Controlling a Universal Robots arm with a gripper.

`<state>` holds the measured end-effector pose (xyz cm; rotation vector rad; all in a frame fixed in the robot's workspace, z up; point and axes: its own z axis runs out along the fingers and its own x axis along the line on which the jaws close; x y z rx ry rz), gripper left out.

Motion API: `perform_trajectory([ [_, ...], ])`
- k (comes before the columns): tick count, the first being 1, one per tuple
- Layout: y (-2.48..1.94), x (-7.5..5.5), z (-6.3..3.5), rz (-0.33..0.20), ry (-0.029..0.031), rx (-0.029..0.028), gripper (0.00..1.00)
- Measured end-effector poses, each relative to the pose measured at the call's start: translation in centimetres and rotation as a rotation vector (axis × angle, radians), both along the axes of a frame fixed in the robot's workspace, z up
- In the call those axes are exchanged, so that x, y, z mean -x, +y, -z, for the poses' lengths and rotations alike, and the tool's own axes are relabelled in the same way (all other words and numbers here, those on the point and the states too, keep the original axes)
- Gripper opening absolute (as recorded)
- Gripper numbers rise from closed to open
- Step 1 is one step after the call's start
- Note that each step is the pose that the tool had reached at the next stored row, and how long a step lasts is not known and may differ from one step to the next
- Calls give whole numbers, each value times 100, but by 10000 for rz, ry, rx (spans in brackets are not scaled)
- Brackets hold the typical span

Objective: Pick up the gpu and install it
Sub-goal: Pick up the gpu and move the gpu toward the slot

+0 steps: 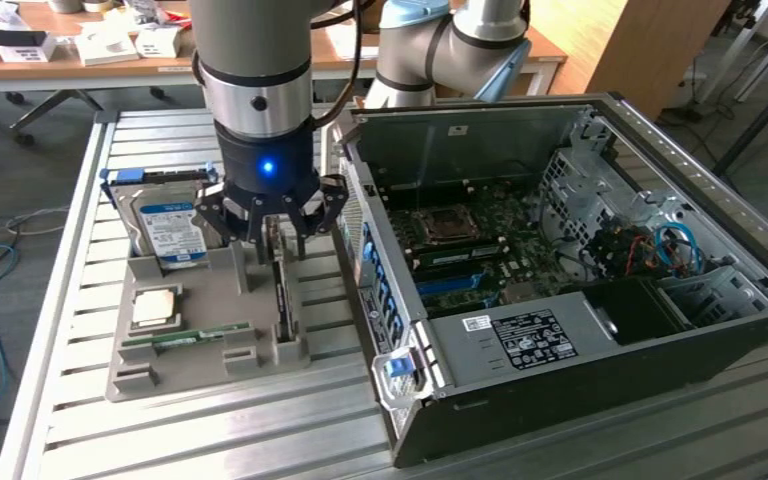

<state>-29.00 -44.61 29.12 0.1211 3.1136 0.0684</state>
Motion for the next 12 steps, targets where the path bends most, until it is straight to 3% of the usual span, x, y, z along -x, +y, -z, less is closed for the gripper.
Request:
perform_trajectory([
  [12,0,0,116,0,-2,-2,47],
])
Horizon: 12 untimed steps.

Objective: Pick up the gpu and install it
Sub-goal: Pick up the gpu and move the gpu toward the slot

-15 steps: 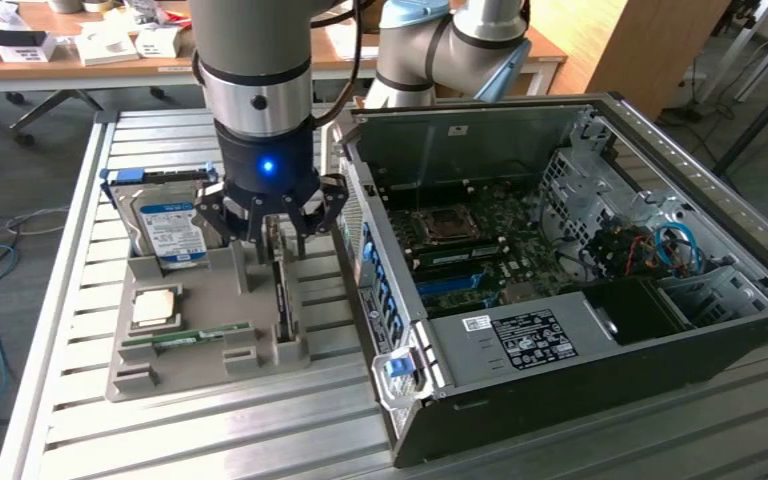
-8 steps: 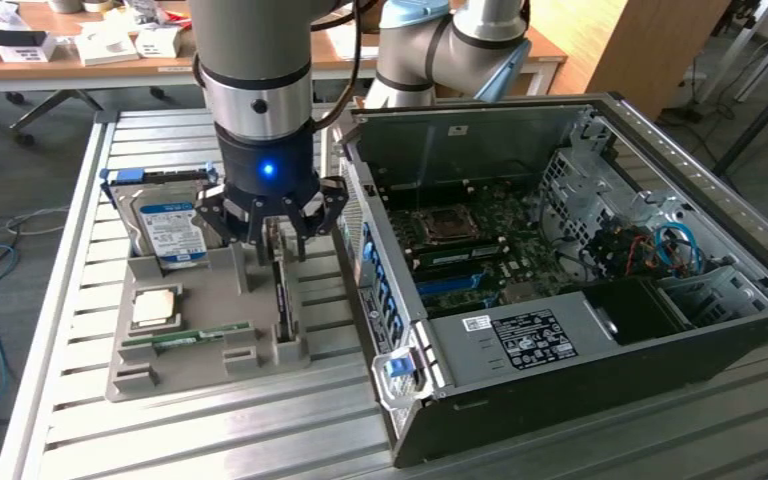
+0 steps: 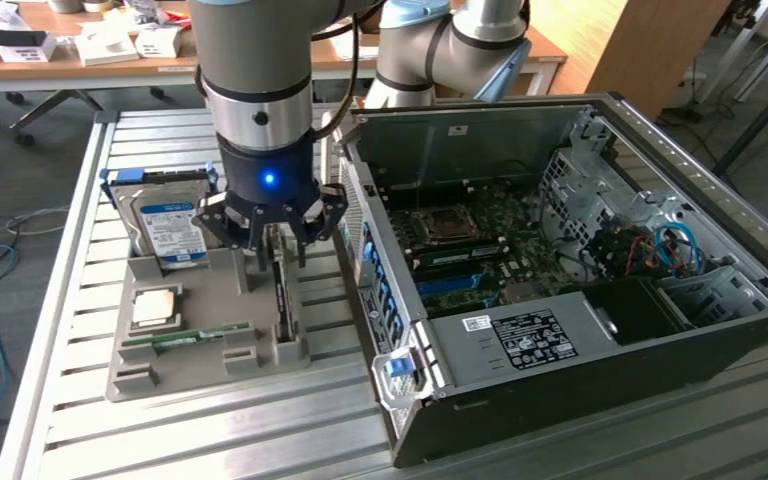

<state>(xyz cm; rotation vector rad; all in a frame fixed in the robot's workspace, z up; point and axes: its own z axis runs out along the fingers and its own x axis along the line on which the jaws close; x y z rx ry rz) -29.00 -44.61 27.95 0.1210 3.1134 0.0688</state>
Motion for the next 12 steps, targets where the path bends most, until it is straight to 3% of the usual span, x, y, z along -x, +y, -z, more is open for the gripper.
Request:
perform_trajectory([
  [5,0,0,61,0,0,1,47],
  [12,0,18,73,1,-1,0,47],
])
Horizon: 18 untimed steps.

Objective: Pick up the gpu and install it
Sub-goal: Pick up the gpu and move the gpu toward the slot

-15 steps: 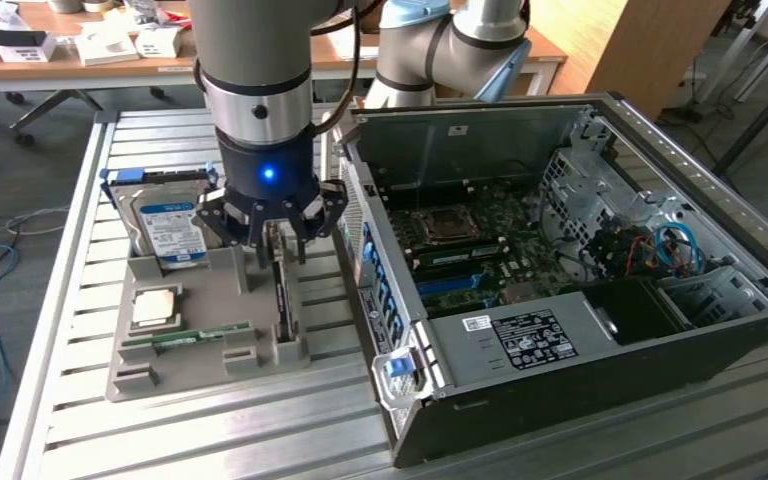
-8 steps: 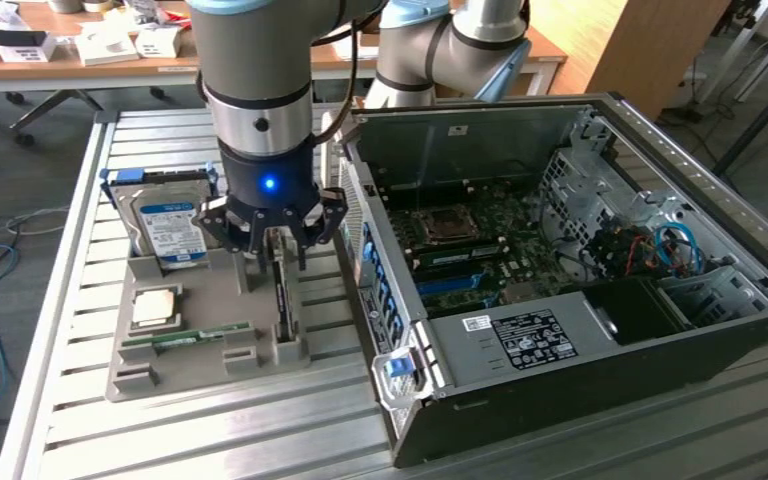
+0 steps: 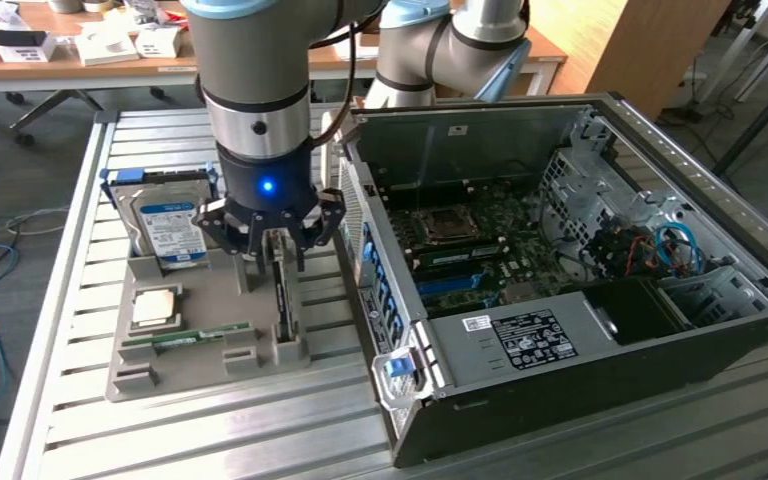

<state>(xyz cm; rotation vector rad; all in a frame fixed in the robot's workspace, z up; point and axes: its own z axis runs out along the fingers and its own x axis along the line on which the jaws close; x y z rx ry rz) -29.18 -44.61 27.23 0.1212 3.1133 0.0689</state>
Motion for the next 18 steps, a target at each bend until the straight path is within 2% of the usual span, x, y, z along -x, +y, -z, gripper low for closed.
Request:
perform_trajectory([
  [18,0,9,175,-1,3,2,47],
])
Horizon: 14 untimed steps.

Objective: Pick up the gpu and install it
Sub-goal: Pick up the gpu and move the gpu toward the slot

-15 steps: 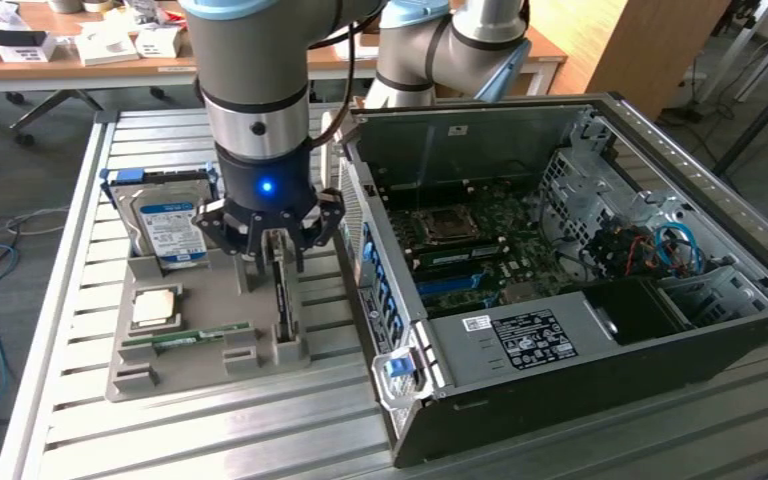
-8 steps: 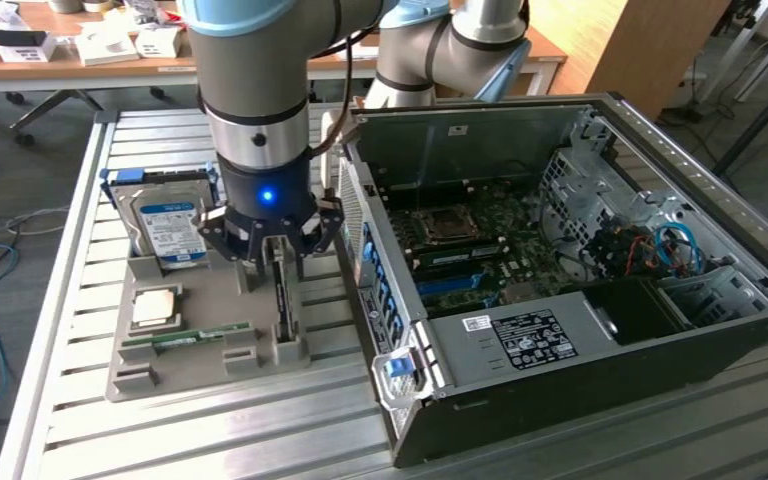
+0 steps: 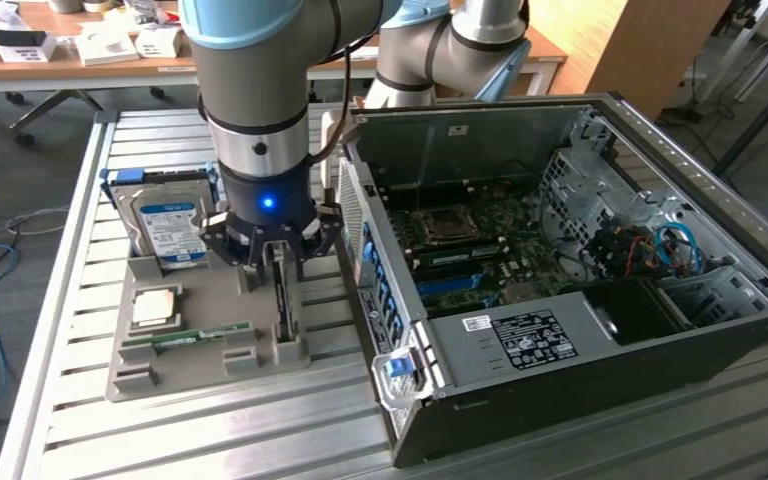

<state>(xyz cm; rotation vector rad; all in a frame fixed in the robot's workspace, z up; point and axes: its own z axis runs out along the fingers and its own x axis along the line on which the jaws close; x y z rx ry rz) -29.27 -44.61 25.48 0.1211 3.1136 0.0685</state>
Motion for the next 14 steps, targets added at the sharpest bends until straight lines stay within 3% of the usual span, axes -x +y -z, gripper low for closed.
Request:
perform_trajectory([
  [14,1,13,46,0,-1,-2,47],
])
